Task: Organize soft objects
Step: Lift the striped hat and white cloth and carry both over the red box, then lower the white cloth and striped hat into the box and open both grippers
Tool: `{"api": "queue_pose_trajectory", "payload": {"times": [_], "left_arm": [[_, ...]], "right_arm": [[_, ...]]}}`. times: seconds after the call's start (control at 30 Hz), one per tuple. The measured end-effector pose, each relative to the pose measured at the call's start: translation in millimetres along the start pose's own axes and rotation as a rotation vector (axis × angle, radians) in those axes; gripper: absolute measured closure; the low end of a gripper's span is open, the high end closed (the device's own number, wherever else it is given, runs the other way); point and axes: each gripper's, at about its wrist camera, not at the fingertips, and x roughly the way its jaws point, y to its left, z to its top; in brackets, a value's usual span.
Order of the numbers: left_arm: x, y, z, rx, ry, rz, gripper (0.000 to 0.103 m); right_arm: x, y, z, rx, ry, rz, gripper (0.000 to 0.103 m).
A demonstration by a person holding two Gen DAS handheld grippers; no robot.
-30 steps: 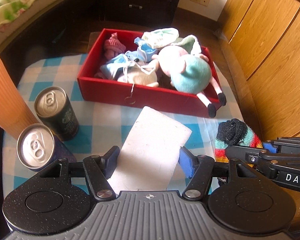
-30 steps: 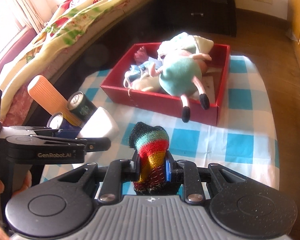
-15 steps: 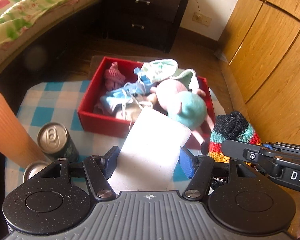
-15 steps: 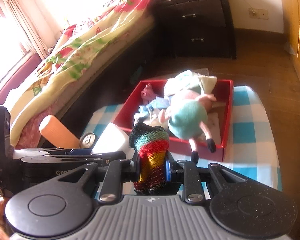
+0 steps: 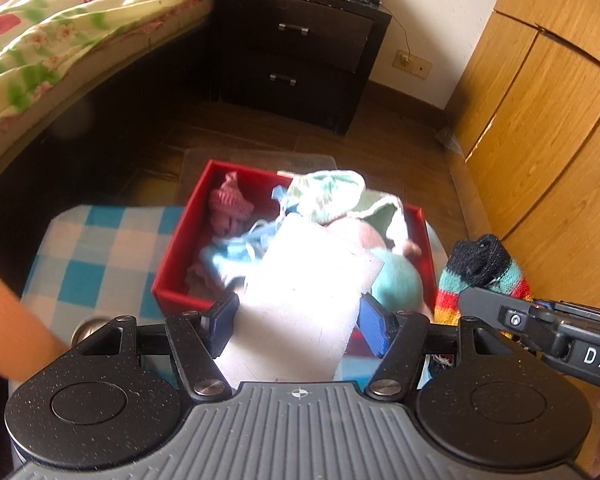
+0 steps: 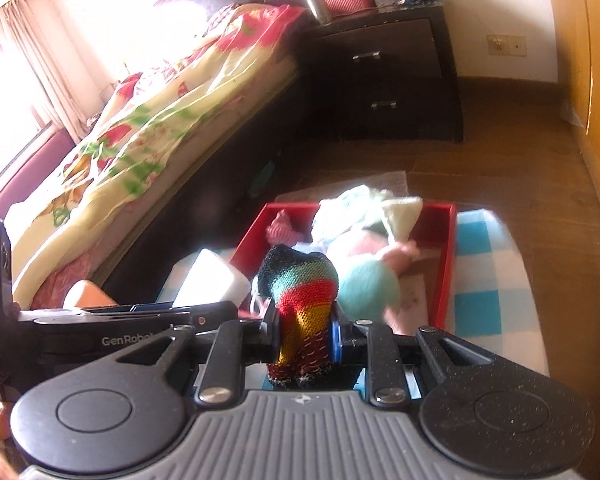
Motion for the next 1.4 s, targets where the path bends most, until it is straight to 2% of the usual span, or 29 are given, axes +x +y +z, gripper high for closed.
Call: {"api": "queue_pose_trajectory", "payload": {"times": [0.17, 0.33, 0.5, 0.6, 0.7, 0.77, 0.83, 0.87, 0.97, 1.13, 1.4], "left_arm": [[28, 2, 23, -0.008, 0.010, 0.019, 0.039], [58, 4, 40, -0.001, 0.033, 0.050, 0.039], [77, 9, 48, -0.004, 0.046, 0.072, 0.039], [85, 11, 51, -0.014, 0.052, 0.067, 0.038], [91, 9, 54, -0.010, 0.052, 0.078, 0.034], [93, 8, 55, -0.010, 0.051, 0.081, 0.029], [92, 9, 56, -0.025, 0.044, 0.084, 0.018], [91, 10, 56, -0.035, 0.038, 0.086, 0.018], [88, 12, 55, -0.051, 0.041, 0.089, 0.018], [71, 14, 46, -0.058, 0.036, 0.088, 0.017], [38, 12, 11, -0.083, 0.028, 0.058, 0.017]], "right_arm": [[16, -7, 21, 0.000, -0.058, -0.011, 0.101], [43, -27, 36, 0.052, -0.076, -0.015, 0.101], [66, -40, 42, 0.059, -0.081, -0.064, 0.101], [77, -40, 40, 0.018, -0.076, -0.140, 0.101], [86, -41, 38, 0.011, -0.064, -0.174, 0.100], [90, -42, 37, 0.015, -0.059, -0.200, 0.090], [93, -42, 36, 0.011, -0.050, -0.194, 0.060], [94, -42, 36, 0.009, -0.048, -0.194, 0.055], [94, -41, 32, 0.005, -0.045, -0.210, 0.052], [88, -47, 33, 0.054, -0.037, -0.169, 0.052], [61, -38, 27, 0.080, -0.037, -0.143, 0.052]]}}
